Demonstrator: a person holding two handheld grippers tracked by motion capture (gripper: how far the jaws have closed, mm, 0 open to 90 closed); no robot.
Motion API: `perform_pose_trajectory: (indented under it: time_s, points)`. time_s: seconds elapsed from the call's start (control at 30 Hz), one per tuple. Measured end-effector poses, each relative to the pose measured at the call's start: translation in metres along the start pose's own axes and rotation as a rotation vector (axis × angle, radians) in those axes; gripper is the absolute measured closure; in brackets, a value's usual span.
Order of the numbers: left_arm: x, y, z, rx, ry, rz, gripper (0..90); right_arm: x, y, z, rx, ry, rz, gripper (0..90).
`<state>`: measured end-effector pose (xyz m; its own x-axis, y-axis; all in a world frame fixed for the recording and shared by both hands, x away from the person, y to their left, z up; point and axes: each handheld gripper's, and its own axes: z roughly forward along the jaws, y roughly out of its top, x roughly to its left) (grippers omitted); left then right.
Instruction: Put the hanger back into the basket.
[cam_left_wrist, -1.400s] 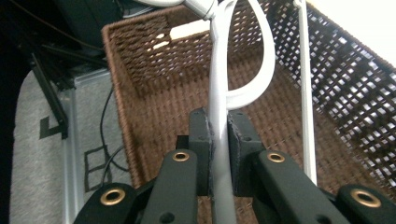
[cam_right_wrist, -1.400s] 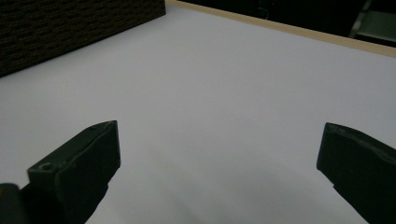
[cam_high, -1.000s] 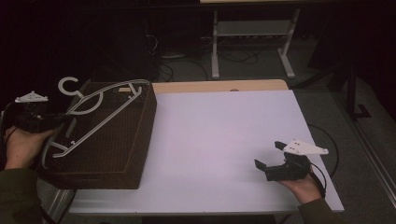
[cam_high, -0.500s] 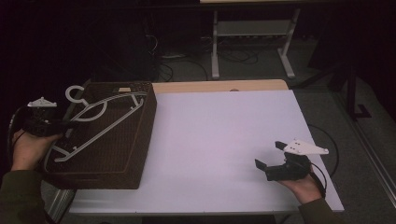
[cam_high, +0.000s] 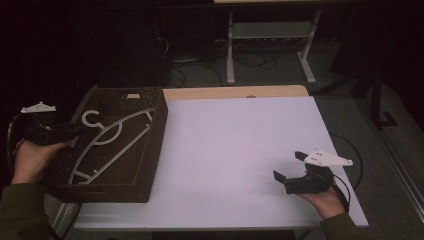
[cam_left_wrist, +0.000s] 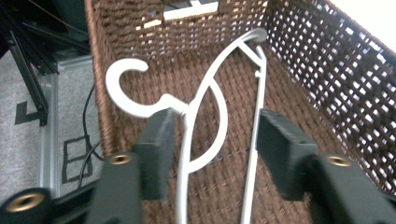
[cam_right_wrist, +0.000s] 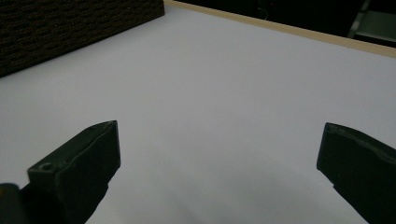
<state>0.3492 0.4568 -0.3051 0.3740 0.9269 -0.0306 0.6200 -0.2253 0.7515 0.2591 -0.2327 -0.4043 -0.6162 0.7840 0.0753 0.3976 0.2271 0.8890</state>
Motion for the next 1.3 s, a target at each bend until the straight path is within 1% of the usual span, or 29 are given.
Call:
perform_pose_trajectory:
  time_s: [0.03,0.1,0.13,0.23,0.27,0.3,0.33,0.37,0.4,0.43,0.47,0.53,0.6,0.67,0.8,0.83,0.87,0.93,0.97,1.0,1.03,1.07,1.13,1.2,1.23,1.27,1.3]
  points:
    - [-0.003,0.001,0.000,-0.015,-0.012,-0.007,41.9,0.000,0.000,0.000,0.000,-0.001,0.001,0.0]
    - [-0.005,0.002,0.000,-0.020,-0.014,-0.008,35.7,0.000,0.000,0.000,-0.001,-0.001,0.002,0.0]
    - [-0.011,0.004,0.001,-0.037,-0.020,-0.004,32.9,0.000,0.000,0.000,-0.002,-0.001,0.000,0.0]
    - [-0.020,0.006,0.003,-0.055,-0.031,-0.004,23.9,0.000,0.000,0.000,0.001,0.000,0.001,0.0]
    - [-0.022,0.006,0.003,-0.060,-0.035,-0.002,21.9,0.000,0.001,0.000,0.000,0.001,0.002,0.0]
    - [-0.026,0.007,0.005,-0.081,-0.043,-0.007,19.8,0.000,0.001,0.000,-0.002,0.001,0.000,0.0]
    - [-0.029,0.008,0.005,-0.089,-0.054,-0.009,18.0,0.000,0.002,0.000,-0.003,0.002,0.002,0.0]
    - [-0.029,0.008,0.005,-0.089,-0.054,-0.009,17.1,0.000,0.002,-0.001,-0.004,0.003,0.006,0.0]
    - [-0.036,0.010,0.006,-0.110,-0.081,-0.013,15.7,0.000,0.002,-0.001,-0.004,0.007,0.011,0.0]
    - [-0.036,0.010,0.006,-0.110,-0.081,-0.013,14.2,0.000,0.002,-0.001,-0.004,0.007,0.011,0.0]
    - [-0.044,0.012,0.006,-0.131,-0.096,-0.008,12.5,-0.001,0.003,-0.002,-0.011,0.005,0.018,0.0]
    - [-0.052,0.014,0.007,-0.151,-0.111,-0.005,9.5,-0.002,0.004,-0.003,-0.012,0.007,0.018,0.0]
    - [-0.061,0.017,0.007,-0.162,-0.124,0.011,6.9,-0.003,0.005,-0.003,-0.018,0.010,0.028,0.0]
    - [-0.070,0.019,0.009,-0.183,-0.147,0.015,3.9,-0.004,0.006,-0.003,-0.023,0.014,0.031,0.0]
    - [-0.088,0.022,0.014,-0.219,-0.196,0.012,1.8,-0.005,0.011,-0.003,-0.034,0.022,0.028,0.0]
    - [-0.088,0.022,0.014,-0.219,-0.196,0.012,1.8,-0.005,0.011,-0.003,-0.034,0.022,0.028,0.0]
    - [-0.096,0.022,0.016,-0.227,-0.219,0.015,1.6,-0.006,0.014,-0.004,-0.043,0.028,0.029,0.0]
    - [-0.106,0.022,0.019,-0.241,-0.237,0.028,0.0,-0.006,0.015,-0.004,-0.049,0.032,0.033,0.0]
    - [-0.110,0.022,0.020,-0.247,-0.249,0.038,0.0,-0.007,0.017,-0.004,-0.052,0.035,0.024,0.0]
    - [-0.114,0.021,0.021,-0.253,-0.255,0.039,0.0,-0.007,0.018,-0.003,-0.054,0.038,0.030,0.0]
    - [-0.114,0.021,0.021,-0.253,-0.255,0.039,0.0,-0.008,0.018,-0.003,-0.055,0.039,0.030,0.0]
    - [-0.124,0.020,0.023,-0.272,-0.280,0.052,0.0,-0.008,0.020,-0.003,-0.058,0.044,0.032,0.0]
    - [-0.133,0.019,0.024,-0.283,-0.302,0.062,0.0,-0.009,0.022,-0.002,-0.065,0.047,0.033,0.0]
    - [-0.141,0.018,0.026,-0.306,-0.327,0.071,0.0,-0.010,0.024,-0.002,-0.070,0.049,0.034,0.0]
    - [-0.141,0.018,0.026,-0.306,-0.327,0.071,0.0,-0.010,0.025,-0.002,-0.072,0.048,0.032,0.0]
    - [-0.148,0.017,0.027,-0.324,-0.346,0.076,0.0,-0.010,0.026,-0.002,-0.076,0.050,0.035,0.0]
    - [-0.152,0.016,0.028,-0.333,-0.359,0.073,0.0,-0.010,0.027,-0.002,-0.074,0.052,0.037,0.0]
